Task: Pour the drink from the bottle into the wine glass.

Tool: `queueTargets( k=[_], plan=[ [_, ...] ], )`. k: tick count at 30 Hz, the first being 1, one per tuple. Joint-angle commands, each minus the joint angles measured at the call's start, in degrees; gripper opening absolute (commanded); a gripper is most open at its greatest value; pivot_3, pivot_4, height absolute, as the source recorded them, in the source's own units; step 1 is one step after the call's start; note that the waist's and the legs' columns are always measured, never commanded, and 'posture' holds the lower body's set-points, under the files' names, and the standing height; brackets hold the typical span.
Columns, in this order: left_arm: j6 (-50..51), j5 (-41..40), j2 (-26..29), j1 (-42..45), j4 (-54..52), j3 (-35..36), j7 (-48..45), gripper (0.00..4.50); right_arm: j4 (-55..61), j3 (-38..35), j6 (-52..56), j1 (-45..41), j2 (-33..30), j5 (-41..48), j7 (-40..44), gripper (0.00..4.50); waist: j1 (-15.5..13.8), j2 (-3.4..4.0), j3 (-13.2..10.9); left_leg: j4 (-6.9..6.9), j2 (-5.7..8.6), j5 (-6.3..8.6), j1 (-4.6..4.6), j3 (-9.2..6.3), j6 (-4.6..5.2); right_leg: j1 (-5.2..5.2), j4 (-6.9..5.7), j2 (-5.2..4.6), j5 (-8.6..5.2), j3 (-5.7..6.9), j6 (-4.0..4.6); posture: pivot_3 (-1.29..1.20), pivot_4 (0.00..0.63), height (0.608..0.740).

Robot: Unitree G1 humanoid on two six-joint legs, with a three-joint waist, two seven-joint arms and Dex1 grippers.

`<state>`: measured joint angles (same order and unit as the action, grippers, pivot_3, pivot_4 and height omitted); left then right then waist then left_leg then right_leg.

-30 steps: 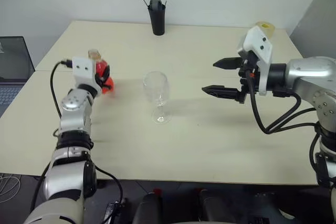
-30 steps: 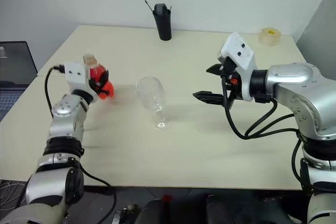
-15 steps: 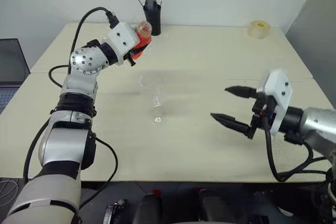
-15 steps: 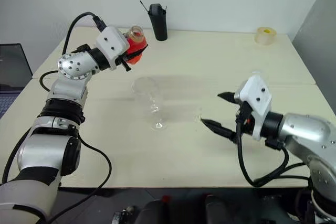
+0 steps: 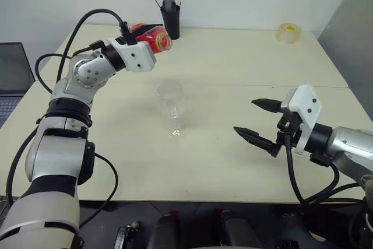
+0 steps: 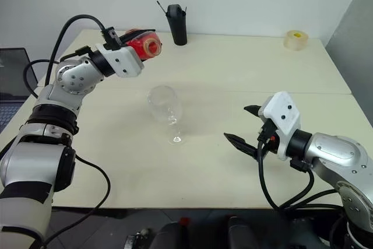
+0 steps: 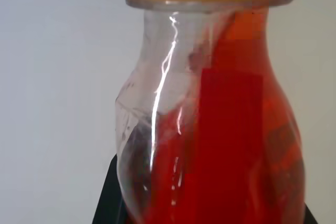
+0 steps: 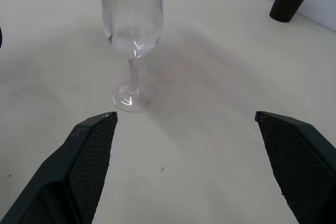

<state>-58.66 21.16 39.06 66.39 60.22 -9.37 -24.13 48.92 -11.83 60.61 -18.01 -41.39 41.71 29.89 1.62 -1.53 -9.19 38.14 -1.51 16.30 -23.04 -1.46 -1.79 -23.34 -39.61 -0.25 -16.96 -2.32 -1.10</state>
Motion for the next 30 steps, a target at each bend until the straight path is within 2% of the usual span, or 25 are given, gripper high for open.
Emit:
queueTargets(
  k=[1,16,30],
  plan=[
    [-3.0,-0.7,1.5,0.5,-0.5,1.1,2.9,1.14,-0.6,0.1,-2.3,-1.8,-1.0,0.0,0.1,4.5,0.0,0.0,0.0,0.0,0.0,0.0,0.0,0.0,0.0,0.0,0.0,0.0,0.0,0.0,0.0,0.0,0.15,0.74],
    [-6.1,-0.1,3.5,-3.9,-3.0,0.9,5.6,1.14,-4.6,4.1,-5.9,-4.1,-3.5,-0.8,2.0,4.5,0.1,0.0,0.0,0.03,-0.02,0.0,0.02,0.0,0.0,0.0,-0.07,0.01,0.0,0.01,0.0,0.0,0.15,0.74],
    [-8.0,5.9,4.8,-3.8,-3.9,-0.8,9.3,1.13,-5.4,5.6,-6.6,-5.2,-3.3,-1.2,1.5,4.5,0.0,0.0,0.0,0.07,-0.02,0.0,0.03,0.02,-0.01,0.0,-0.16,0.0,0.0,0.01,0.0,0.0,0.15,0.74]
  ],
)
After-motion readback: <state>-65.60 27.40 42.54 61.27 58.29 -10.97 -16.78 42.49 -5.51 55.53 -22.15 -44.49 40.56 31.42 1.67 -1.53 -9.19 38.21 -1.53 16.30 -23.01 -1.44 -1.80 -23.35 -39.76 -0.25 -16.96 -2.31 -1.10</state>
